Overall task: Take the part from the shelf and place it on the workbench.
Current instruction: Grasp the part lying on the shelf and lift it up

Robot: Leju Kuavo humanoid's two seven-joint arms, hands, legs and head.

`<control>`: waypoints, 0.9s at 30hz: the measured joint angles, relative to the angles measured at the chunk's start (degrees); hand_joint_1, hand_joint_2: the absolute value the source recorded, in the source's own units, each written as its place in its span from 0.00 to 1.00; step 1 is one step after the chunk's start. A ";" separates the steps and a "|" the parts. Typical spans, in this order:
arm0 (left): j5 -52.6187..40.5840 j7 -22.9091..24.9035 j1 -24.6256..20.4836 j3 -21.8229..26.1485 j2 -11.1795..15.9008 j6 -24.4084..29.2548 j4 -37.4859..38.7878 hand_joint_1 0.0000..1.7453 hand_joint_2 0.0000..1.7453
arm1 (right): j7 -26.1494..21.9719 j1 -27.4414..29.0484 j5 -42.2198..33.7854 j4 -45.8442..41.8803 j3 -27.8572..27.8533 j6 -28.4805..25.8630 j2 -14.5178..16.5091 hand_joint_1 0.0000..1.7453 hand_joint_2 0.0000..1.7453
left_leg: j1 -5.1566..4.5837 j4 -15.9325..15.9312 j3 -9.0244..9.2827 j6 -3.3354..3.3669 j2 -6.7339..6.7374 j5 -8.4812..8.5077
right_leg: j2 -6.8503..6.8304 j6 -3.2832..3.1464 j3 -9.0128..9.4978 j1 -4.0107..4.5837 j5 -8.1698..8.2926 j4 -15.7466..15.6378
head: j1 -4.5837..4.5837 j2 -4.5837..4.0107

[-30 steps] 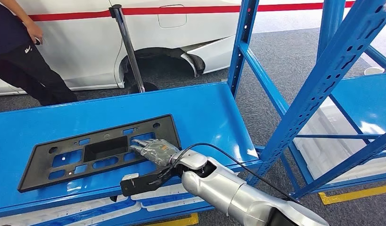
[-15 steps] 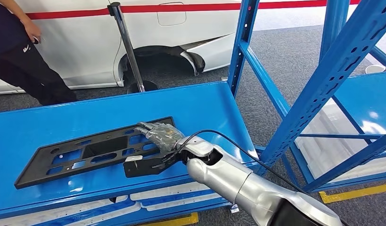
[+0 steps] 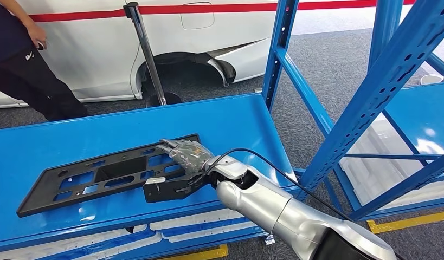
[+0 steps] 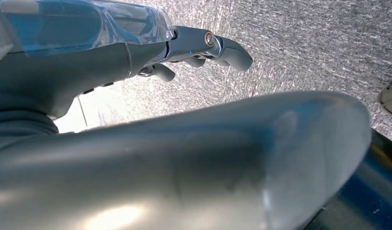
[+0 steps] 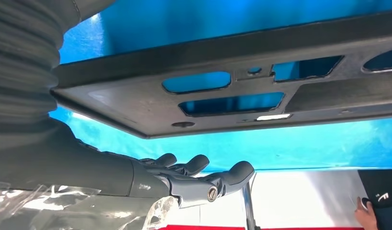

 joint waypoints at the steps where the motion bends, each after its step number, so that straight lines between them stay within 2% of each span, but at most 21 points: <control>1: 0.02 0.00 0.02 -0.01 0.00 0.04 0.00 0.00 0.00 | 0.04 0.05 -0.17 0.00 0.01 0.07 -0.02 0.00 1.00 | 0.00 0.00 -0.01 0.00 0.00 0.00 | 0.00 0.00 -0.01 0.00 0.00 0.00 | 0.00 0.00; 19: -0.24 0.78 0.25 -0.47 0.26 -0.05 0.00 0.00 0.00 | 0.41 1.61 -7.38 2.63 -0.01 4.23 -1.39 0.00 1.00 | 0.00 0.00 0.03 0.00 0.00 -0.01 | 0.00 0.00 0.01 0.00 -0.01 -0.01 | 0.00 0.00; 23: -0.39 1.08 0.16 -0.59 0.44 -0.16 0.00 0.00 0.00 | 1.20 0.89 -9.15 3.76 -0.09 6.62 -1.44 0.00 0.00 | 0.00 0.00 0.20 0.00 0.00 -0.01 | 0.00 0.00 0.19 0.00 -0.02 -0.01 | 0.00 0.00; 27: -0.40 1.35 0.01 -0.74 0.58 -0.39 0.00 0.00 0.00 | 1.46 0.35 -9.77 4.69 -0.11 7.22 -1.51 0.00 0.00 | -0.01 -0.01 0.35 0.01 -0.01 -0.03 | -0.01 0.03 0.36 0.00 -0.06 -0.02 | 0.00 0.00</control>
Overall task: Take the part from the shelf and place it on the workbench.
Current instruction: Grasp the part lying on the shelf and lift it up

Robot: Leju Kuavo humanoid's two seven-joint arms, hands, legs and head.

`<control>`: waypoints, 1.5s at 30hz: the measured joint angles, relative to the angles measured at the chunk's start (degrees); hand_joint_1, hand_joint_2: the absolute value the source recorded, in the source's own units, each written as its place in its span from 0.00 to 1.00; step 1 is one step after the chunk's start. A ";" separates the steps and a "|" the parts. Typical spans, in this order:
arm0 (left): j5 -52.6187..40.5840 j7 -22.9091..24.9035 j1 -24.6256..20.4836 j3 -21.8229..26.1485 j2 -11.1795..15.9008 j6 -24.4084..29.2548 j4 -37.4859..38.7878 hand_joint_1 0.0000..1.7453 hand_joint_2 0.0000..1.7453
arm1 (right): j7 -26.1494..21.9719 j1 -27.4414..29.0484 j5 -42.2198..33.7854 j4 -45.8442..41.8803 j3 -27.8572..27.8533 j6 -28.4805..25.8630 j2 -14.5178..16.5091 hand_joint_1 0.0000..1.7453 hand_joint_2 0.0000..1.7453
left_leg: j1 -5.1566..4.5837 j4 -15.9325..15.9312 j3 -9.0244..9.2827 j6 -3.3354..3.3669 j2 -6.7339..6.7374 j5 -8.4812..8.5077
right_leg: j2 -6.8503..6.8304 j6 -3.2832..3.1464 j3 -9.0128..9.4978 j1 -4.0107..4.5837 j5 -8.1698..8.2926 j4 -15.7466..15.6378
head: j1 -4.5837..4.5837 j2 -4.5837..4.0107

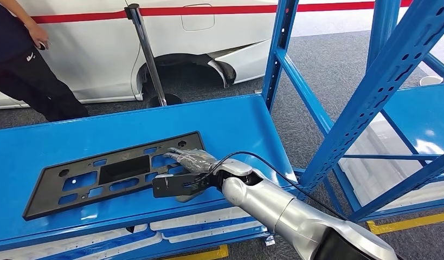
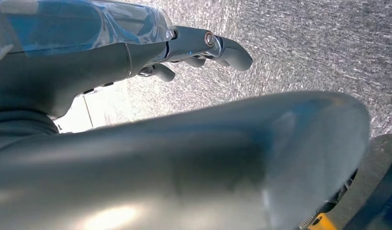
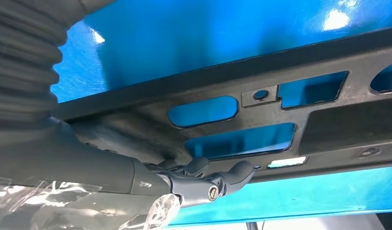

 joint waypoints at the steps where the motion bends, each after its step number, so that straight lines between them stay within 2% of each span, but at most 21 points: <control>1: 0.00 0.04 -0.03 -0.03 0.02 -0.02 0.00 0.00 0.00 | 0.00 -0.07 -0.10 0.13 -0.01 -0.04 -0.01 0.00 0.00 | 0.00 0.00 0.02 0.00 0.00 0.00 | 0.00 0.00 0.03 0.00 0.00 0.00 | 0.00 0.00; 13: 0.04 -0.04 -0.03 -0.13 0.24 0.18 0.00 0.00 0.00 | -0.34 -0.40 -0.36 0.66 -0.32 -1.96 -0.03 0.00 0.00 | -0.04 0.00 0.09 0.01 -0.01 0.00 | -0.01 0.01 0.11 -0.04 0.00 0.00 | 0.00 0.00; 22: -0.07 -0.18 -0.09 -0.17 0.32 0.13 0.00 0.00 0.00 | 1.58 -1.73 -2.92 0.66 -0.76 0.16 -1.04 0.00 0.00 | -0.04 0.00 0.10 0.01 -0.01 0.00 | -0.01 0.01 0.11 -0.04 0.00 0.00 | 0.00 0.00; 26: -0.05 -0.39 -0.11 -0.17 0.32 0.04 0.00 0.00 0.00 | 0.41 -1.88 -4.50 0.66 -0.98 -1.29 -1.43 0.00 1.00 | -0.04 0.00 0.10 0.01 -0.01 0.00 | -0.01 0.01 0.11 -0.04 0.00 0.00 | 0.00 0.00; 32: 0.08 -0.89 -0.06 -0.17 0.32 0.09 0.00 0.00 0.00 | -3.92 -1.15 -7.12 0.57 -2.38 -5.50 -2.37 0.00 1.00 | -0.05 0.01 0.07 0.01 0.00 0.00 | -0.01 0.02 0.06 -0.05 0.02 0.00 | 0.00 0.00; 45: 0.08 -1.03 -0.03 -0.17 0.32 0.31 0.00 0.00 0.00 | -5.17 -0.50 -10.03 -2.45 -4.33 -6.04 -4.30 0.00 1.00 | -0.04 0.01 -0.16 0.00 -0.01 0.01 | -0.01 0.02 -0.17 -0.05 0.02 0.01 | 0.00 0.00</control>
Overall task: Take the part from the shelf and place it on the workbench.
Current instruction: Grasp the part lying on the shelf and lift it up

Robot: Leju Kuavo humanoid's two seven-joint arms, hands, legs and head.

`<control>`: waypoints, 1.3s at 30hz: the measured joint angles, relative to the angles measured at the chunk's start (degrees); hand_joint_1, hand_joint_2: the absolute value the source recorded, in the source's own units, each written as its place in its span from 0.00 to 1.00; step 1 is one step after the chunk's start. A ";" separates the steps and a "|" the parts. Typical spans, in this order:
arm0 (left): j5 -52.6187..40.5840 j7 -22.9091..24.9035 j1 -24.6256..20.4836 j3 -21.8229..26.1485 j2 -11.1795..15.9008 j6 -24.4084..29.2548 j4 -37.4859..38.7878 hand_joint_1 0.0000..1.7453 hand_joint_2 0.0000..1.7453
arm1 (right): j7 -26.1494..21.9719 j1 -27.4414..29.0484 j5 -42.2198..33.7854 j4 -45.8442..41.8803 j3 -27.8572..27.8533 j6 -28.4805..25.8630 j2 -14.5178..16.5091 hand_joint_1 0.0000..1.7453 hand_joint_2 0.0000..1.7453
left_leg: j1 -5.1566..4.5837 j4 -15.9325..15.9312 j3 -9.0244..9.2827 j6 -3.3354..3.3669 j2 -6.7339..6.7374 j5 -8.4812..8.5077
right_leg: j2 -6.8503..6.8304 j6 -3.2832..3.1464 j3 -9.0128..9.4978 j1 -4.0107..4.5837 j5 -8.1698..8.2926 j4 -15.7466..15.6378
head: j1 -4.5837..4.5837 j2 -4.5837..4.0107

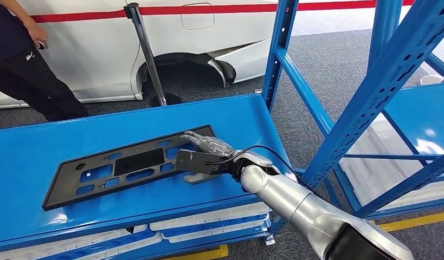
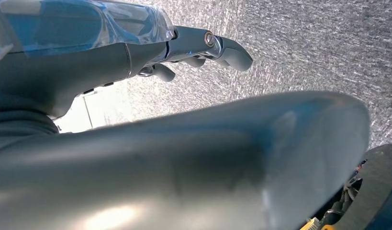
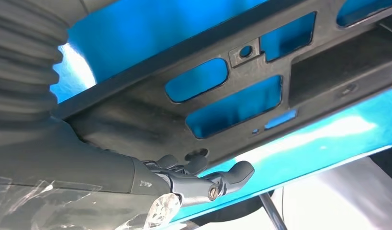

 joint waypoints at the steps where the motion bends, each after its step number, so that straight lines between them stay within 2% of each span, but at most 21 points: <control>1: 0.00 -0.01 0.00 0.00 0.01 -0.01 0.00 0.00 0.00 | -0.02 0.01 -0.20 -0.23 -0.15 0.01 -0.16 0.00 1.00 | 0.00 0.00 -0.01 0.00 0.00 0.00 | 0.00 0.00 -0.01 0.00 0.00 0.00 | 0.00 0.00; 7: 0.01 -0.04 -0.01 0.00 0.06 -0.01 0.00 0.00 0.00 | -0.27 0.06 -0.39 -1.32 -0.86 -0.31 -1.00 0.00 1.00 | 0.00 0.00 -0.07 0.00 0.00 0.00 | 0.00 0.00 -0.06 0.00 0.00 0.00 | 0.00 0.00; 16: 0.37 -0.87 0.25 0.00 0.09 0.22 0.00 0.00 0.00 | -2.33 0.22 0.64 -6.13 -2.59 -4.77 -2.10 0.00 1.00 | 0.00 0.00 -0.11 0.00 0.00 0.00 | 0.00 0.00 -0.11 0.00 0.00 0.00 | 0.00 0.00; 20: 0.37 -0.93 0.32 0.00 0.09 0.26 0.00 0.00 0.00 | -1.29 0.21 1.30 -8.93 -3.03 -4.73 -2.71 0.00 0.00 | 0.00 0.00 -0.12 0.00 0.00 0.00 | 0.00 0.00 -0.12 0.00 0.00 0.00 | 0.00 0.00; 27: 0.31 -0.81 0.32 -0.01 0.09 0.25 0.00 0.00 0.00 | 1.99 0.21 0.17 -10.79 -2.86 -1.06 -3.94 0.00 0.00 | -0.01 0.00 -0.14 0.00 0.00 0.00 | 0.00 0.00 -0.13 -0.01 0.00 0.00 | 0.00 0.00; 39: -0.03 -0.39 -0.06 -0.04 0.13 -0.15 0.00 0.00 0.00 | 2.87 0.31 -4.99 -10.17 -1.64 3.51 -5.87 0.00 0.00 | -0.01 0.00 -0.16 0.00 0.00 0.00 | -0.01 0.00 -0.16 -0.01 0.00 0.00 | 0.00 0.00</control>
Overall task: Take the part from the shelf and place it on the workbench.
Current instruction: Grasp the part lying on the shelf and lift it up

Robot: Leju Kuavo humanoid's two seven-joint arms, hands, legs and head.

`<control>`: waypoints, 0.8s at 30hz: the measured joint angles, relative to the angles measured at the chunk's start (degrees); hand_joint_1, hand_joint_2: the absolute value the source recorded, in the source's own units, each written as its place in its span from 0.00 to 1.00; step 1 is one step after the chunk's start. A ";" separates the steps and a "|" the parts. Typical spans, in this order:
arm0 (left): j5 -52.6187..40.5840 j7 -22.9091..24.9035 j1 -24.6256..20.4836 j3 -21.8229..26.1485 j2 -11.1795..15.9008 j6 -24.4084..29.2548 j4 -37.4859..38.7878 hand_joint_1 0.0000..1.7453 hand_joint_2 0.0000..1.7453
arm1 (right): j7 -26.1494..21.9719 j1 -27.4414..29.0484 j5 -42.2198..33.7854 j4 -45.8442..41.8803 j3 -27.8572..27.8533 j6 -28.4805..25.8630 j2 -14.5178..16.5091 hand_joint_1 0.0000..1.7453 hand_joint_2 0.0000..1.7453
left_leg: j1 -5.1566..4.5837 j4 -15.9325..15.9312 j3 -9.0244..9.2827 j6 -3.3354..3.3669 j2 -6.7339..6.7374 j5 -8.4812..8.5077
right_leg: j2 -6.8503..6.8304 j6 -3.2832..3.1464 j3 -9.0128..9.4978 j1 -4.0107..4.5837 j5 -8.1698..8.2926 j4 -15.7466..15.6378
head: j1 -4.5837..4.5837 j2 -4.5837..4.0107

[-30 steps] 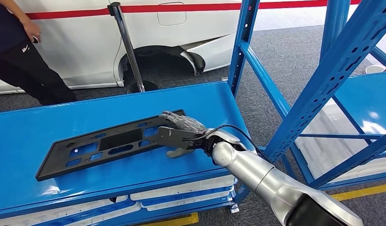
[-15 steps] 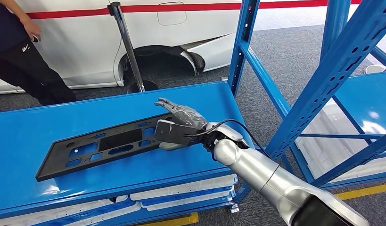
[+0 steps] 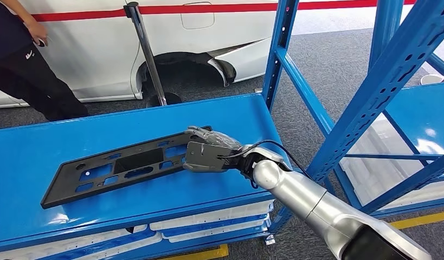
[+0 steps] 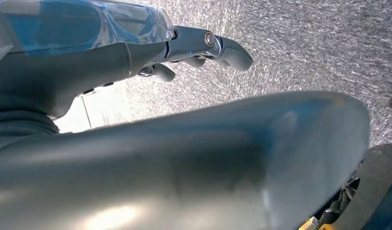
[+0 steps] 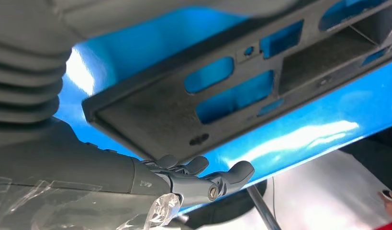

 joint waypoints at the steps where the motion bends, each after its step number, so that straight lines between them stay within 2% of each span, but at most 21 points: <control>1: -0.01 0.05 -0.04 -0.01 0.03 -0.08 0.00 0.00 0.00 | -0.23 0.07 -0.59 0.26 0.13 0.18 -0.20 0.00 0.00 | 0.00 0.00 0.00 0.00 0.00 0.00 | 0.00 0.00 0.00 0.00 0.00 0.00 | 0.00 0.00; 11: 0.03 0.40 0.03 -0.04 0.89 -0.56 0.00 0.00 0.00 | -3.87 1.36 -3.55 3.67 0.42 -1.21 -2.61 0.00 0.00 | -0.01 0.00 -0.02 0.00 0.00 0.00 | -0.01 0.00 -0.01 -0.01 0.00 0.00 | 0.00 0.00; 24: 0.03 0.38 0.26 -0.07 1.63 -0.50 0.00 0.00 0.00 | -3.79 1.55 -2.63 3.93 -0.44 -2.04 -4.05 0.00 0.00 | -0.02 0.00 0.02 0.01 -0.02 0.00 | -0.04 0.01 0.07 -0.02 0.00 0.00 | 0.00 0.00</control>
